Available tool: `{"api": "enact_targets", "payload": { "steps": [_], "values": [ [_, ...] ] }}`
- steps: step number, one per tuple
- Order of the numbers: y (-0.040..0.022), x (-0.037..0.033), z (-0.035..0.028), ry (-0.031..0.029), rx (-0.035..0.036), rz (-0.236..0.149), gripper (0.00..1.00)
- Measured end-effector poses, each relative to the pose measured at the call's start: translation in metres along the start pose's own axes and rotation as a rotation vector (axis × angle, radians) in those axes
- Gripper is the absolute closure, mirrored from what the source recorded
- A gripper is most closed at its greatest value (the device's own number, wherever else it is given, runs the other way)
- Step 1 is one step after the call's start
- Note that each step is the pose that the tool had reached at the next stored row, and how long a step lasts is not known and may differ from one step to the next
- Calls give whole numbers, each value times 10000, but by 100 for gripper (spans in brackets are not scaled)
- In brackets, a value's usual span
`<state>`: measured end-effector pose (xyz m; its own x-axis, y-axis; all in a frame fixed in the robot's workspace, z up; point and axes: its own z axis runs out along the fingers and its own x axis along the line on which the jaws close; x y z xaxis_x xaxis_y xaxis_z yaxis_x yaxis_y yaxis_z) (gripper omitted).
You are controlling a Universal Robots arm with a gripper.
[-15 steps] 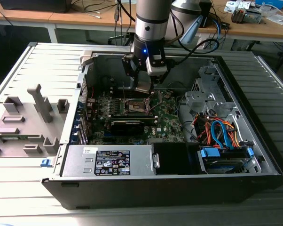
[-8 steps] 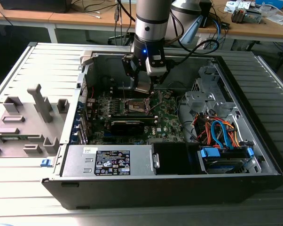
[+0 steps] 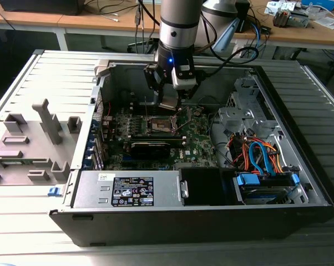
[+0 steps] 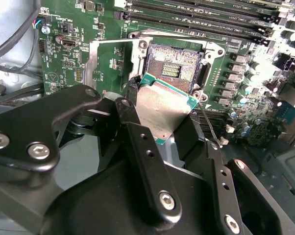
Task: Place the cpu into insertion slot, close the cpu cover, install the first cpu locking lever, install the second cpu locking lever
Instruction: 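Place the cpu into insertion slot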
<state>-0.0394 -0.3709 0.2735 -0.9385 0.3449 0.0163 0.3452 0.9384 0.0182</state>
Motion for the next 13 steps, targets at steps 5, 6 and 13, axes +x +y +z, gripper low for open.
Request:
{"api": "enact_targets", "payload": {
  "steps": [5,6,13],
  "values": [
    [0,0,4,-1,-1,65,45],
    [0,0,5,-1,-1,83,45],
    [0,0,11,-3,-3,184,45]
  ]
}}
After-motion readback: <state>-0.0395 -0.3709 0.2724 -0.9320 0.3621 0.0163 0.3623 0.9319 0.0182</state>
